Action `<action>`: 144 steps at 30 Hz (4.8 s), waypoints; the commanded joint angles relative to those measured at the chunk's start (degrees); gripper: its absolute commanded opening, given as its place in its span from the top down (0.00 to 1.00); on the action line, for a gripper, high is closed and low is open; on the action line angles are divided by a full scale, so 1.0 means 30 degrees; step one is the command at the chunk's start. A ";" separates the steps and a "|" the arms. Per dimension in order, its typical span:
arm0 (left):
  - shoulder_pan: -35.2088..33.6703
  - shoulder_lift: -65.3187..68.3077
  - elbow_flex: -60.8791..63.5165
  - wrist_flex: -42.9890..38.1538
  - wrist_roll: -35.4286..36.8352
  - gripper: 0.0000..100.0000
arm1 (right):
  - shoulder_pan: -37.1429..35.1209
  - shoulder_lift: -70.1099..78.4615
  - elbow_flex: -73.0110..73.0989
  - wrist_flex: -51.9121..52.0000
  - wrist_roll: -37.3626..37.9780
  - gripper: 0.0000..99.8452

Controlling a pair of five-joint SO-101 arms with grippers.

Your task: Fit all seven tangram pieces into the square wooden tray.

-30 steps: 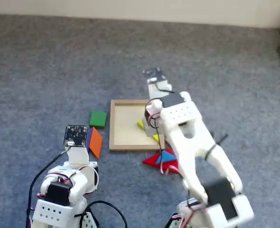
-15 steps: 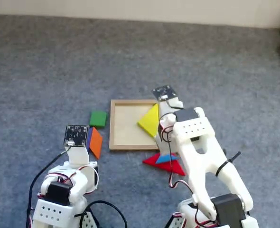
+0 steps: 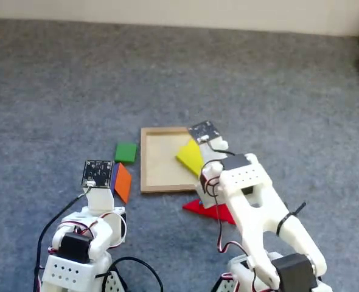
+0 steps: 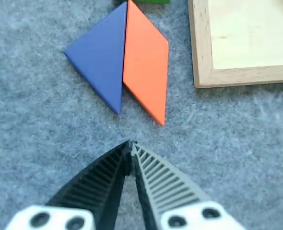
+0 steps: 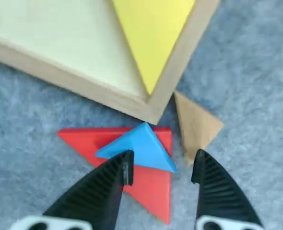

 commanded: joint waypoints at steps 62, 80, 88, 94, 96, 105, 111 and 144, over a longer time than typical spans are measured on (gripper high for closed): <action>-0.0161 -0.0806 0.0396 0.0088 -0.0029 0.99 | -0.4000 0.5436 -0.3385 0.0249 0.3780 0.70; -0.0161 -0.0806 0.0396 0.0088 -0.0029 0.99 | -0.5289 0.5319 -0.2447 0.0601 0.5626 0.85; -0.0161 -0.0806 0.0396 0.0088 -0.0029 0.99 | -0.5260 0.5289 -0.2476 0.1011 0.5626 0.90; -0.0161 -0.0806 0.0396 0.0088 -0.0029 0.99 | -0.4615 0.5260 -0.2447 0.1040 0.5626 0.92; -0.0161 -0.0806 0.0396 0.0088 -0.0029 0.99 | -0.4234 0.5260 -0.2447 0.1070 0.5656 0.92; -0.0161 -0.0806 0.0396 0.0088 -0.0029 0.99 | -0.4176 0.2740 -0.0894 0.2476 0.6974 0.96; -0.0161 -0.0806 0.0396 0.0088 -0.0029 0.99 | -0.4381 -0.1714 0.1802 0.2476 0.6945 0.96; -0.0161 -0.0806 0.0396 0.0088 -0.0029 0.99 | -0.6960 0.4205 -0.6081 0.2125 0.2168 0.63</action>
